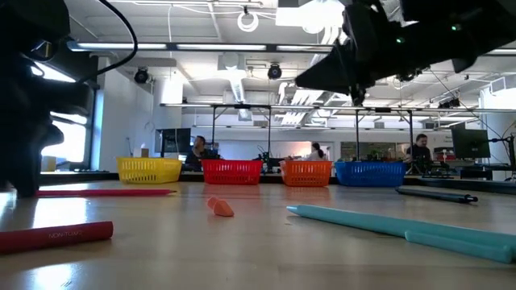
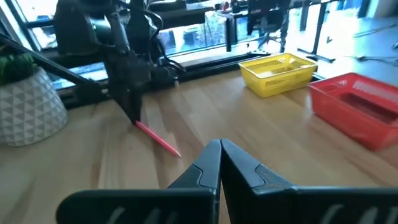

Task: Sort crayons/erasers/pens/pencils in bins
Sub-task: Put the pink pencil into the blue basket

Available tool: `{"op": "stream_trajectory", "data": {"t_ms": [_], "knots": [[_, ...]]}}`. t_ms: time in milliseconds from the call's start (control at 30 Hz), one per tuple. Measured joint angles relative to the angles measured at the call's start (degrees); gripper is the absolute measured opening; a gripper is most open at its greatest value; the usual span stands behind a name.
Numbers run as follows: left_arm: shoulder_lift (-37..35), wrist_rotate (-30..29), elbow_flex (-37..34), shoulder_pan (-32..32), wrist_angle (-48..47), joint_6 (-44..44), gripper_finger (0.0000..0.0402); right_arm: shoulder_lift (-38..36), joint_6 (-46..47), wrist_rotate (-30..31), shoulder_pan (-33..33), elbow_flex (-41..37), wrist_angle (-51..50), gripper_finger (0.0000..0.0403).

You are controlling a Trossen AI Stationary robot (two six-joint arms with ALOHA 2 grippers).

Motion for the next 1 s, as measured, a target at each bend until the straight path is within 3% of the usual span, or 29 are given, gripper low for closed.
{"op": "stream_trajectory", "data": {"t_ms": [333,667,1000], "knots": [[4.7,-5.6,0.1,-0.7,6.8,1.5,0.0001,12.2,2.4,-8.6,-2.1,12.6,-6.5,0.0000],[7.8,-8.2,0.0,-1.2,12.8,1.6,0.0000,20.3,11.0,-12.2,-4.8,21.2,-16.6,0.0006],[10.0,-10.3,-4.9,-1.4,27.8,-0.6,0.0000,23.1,17.7,-14.9,-6.3,22.3,-19.2,0.0108]]}}
